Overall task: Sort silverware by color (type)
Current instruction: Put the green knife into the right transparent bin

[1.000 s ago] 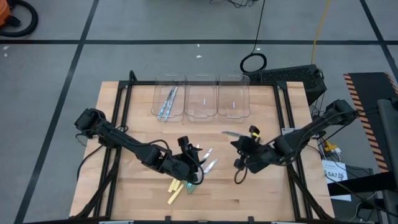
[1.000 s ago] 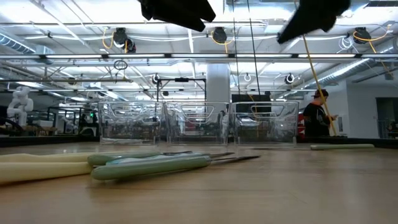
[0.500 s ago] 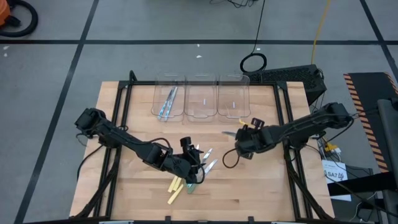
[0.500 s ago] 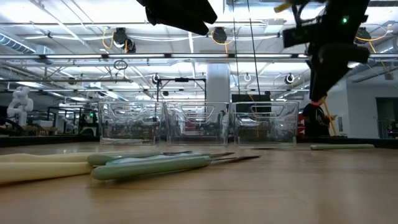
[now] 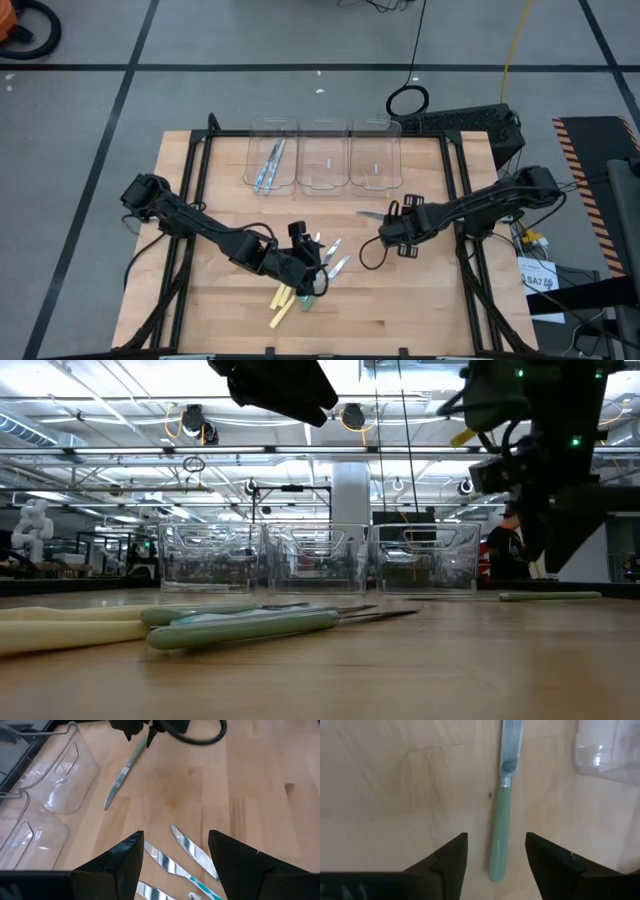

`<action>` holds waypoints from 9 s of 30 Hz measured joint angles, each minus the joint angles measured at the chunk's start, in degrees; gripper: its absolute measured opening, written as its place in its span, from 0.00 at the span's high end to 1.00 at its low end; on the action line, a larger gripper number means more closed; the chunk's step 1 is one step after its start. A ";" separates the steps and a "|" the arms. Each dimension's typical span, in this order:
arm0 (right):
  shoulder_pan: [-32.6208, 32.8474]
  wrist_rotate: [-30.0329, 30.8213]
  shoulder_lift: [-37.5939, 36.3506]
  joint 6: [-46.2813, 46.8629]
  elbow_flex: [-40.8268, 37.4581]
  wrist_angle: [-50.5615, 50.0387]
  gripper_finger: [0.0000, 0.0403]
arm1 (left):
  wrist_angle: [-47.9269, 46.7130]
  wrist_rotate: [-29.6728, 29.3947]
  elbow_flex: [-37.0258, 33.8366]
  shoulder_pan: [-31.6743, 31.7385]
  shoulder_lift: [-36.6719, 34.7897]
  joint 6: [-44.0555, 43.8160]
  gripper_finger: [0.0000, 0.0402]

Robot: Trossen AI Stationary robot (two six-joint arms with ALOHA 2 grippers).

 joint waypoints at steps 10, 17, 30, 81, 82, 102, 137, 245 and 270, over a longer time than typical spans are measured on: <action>-3.42 -1.16 -0.02 -5.85 -6.08 7.43 0.54 | -0.10 0.00 0.00 -1.19 0.00 -1.12 0.43; -7.06 -3.62 -0.02 -7.32 -7.68 9.18 0.55 | -0.37 -0.01 0.00 -1.19 0.00 -1.17 0.43; -10.20 -7.31 1.80 -9.40 -7.41 10.65 0.71 | -1.22 -0.02 -0.02 -1.19 0.00 -1.19 0.43; -7.52 -8.43 1.64 -9.32 -7.57 16.61 0.97 | -1.03 -0.09 -0.04 -1.12 0.04 -0.80 0.43; -7.79 -8.49 1.88 -9.35 -7.57 16.74 0.97 | -1.02 -0.09 -0.04 -1.12 0.04 -0.80 0.43; -10.58 -6.49 2.41 -13.17 -7.62 18.93 0.97 | -1.01 -0.10 -0.04 -1.10 0.04 -0.84 0.43; -9.71 -15.83 -1.94 -10.86 -7.44 18.75 0.99 | -0.40 -0.11 -0.07 -0.01 0.04 -1.17 0.43; -2.10 -18.07 -1.90 0.26 -7.57 19.21 1.00 | 27.07 13.18 -0.02 21.28 25.57 37.92 0.67; 5.72 -0.51 -1.90 12.52 -3.71 14.06 0.89 | 21.79 26.71 0.15 25.41 25.27 37.55 0.88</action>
